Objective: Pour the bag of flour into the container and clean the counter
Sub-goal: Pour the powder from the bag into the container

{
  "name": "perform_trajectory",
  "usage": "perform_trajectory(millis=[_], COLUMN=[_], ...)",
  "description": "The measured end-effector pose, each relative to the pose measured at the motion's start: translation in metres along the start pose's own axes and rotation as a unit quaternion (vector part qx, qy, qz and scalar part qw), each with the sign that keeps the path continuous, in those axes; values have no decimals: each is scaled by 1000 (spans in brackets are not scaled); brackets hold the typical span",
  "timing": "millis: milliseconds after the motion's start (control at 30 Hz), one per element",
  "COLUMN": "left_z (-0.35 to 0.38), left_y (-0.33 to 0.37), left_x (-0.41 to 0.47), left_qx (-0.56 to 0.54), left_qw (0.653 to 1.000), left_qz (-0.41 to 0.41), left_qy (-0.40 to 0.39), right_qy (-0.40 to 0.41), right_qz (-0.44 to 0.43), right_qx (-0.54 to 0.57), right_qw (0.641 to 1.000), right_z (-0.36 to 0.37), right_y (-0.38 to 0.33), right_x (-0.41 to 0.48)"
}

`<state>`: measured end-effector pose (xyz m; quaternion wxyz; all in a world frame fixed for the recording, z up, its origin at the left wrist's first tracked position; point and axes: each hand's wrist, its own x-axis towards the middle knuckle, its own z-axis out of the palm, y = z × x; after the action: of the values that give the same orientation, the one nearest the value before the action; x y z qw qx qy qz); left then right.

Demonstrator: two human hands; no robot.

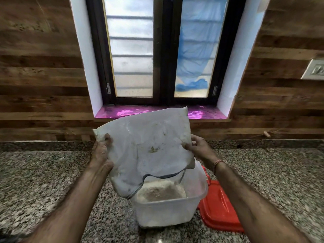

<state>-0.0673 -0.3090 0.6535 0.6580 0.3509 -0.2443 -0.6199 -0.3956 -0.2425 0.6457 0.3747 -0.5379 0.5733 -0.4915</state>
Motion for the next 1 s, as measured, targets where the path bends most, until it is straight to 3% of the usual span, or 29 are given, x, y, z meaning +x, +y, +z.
perform_trajectory(millis=[233,467,700,867,1000], left_z=[-1,5,8,5,3], left_y=[-1,-1,-10,-12,-13], left_x=[-2,-1,3,5,9], left_qx=[10,41,39,41,154], left_qw=[1000,997,998,998,980], left_qz=[-3,69,55,45,99], left_qy=[6,0,15,18,77], right_qy=[-6,55,41,40,62], right_qz=[6,11,38,34,4], right_qx=[21,-39,9,-36,-113], right_qw=[1000,998,998,998,992], right_z=[2,-2,5,3,-2], right_y=[-1,4,5,6,2], right_x=[1,4,-1,-1,6])
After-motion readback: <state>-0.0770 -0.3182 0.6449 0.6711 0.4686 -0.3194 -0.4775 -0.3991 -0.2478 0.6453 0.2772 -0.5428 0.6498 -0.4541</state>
